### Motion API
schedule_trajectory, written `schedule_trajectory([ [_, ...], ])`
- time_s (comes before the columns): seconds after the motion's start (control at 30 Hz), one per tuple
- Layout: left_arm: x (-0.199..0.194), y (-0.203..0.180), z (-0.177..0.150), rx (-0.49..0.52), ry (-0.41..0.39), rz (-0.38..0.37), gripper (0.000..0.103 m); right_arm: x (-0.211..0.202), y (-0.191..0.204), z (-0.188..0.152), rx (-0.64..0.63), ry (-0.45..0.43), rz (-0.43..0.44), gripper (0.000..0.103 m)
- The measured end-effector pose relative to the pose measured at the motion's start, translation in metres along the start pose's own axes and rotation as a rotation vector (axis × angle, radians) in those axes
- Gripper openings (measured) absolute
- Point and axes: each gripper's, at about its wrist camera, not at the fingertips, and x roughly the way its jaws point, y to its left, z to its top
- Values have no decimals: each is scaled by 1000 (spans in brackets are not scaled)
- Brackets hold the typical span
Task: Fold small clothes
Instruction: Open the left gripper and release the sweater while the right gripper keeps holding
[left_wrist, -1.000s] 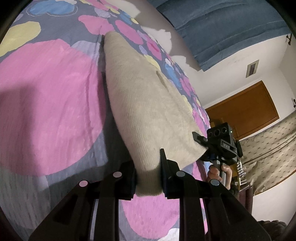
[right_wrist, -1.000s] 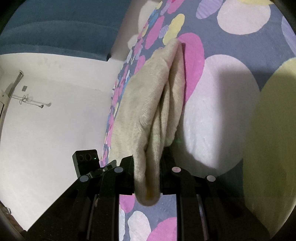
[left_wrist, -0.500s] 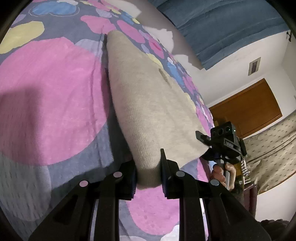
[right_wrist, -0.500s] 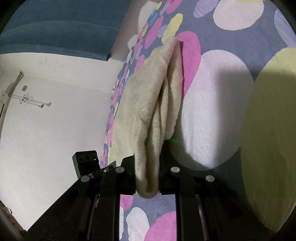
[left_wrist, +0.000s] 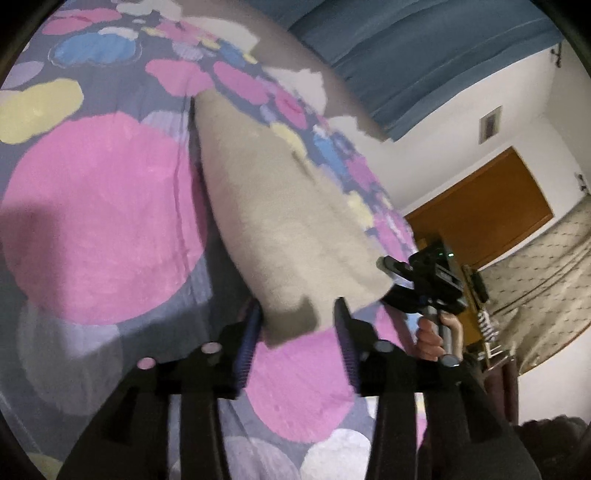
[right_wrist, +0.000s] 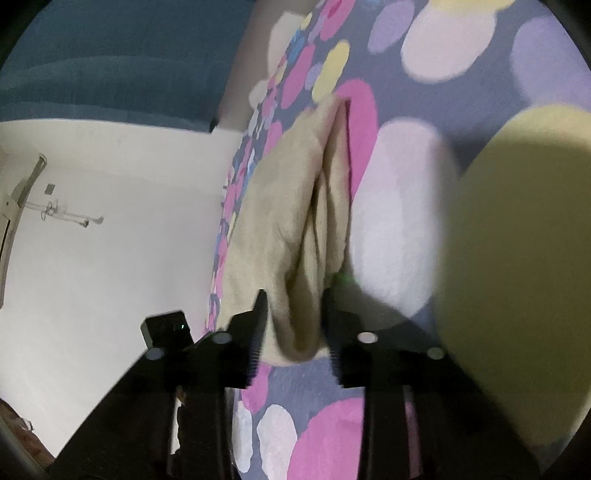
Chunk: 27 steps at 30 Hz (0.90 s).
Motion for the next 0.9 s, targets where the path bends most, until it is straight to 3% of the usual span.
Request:
schedule_trajectory([
  [0.03,-3,2,3,4,-12,-1,48,-3,0,5,1,-14,-3,48],
  [0.17,7,14,23,-27,-22,-1,50,6,-2,27,10,-8,-16,51],
  [0.23,20,17,33,-26,-12,27,56,24,-2,38,10,24,-22,51],
  [0.37,47,21,50,19,21,125,57,55,5,54,-16,60,-24,51],
  [0.4,51,24,50,21,31,130,57,61,7,59,-37,60,-42,48],
  [0.47,54,29,48,15,35,116,57,71,4,63,-79,85,-128,12],
  [0.6,52,31,44,39,30,119,57,64,-18,69,-10,54,-37,7],
  [0.77,53,25,42,81,17,161,57,42,-32,73,56,-43,-25,5],
  [0.9,50,25,40,85,8,173,57,34,-27,66,31,-58,-63,7],
])
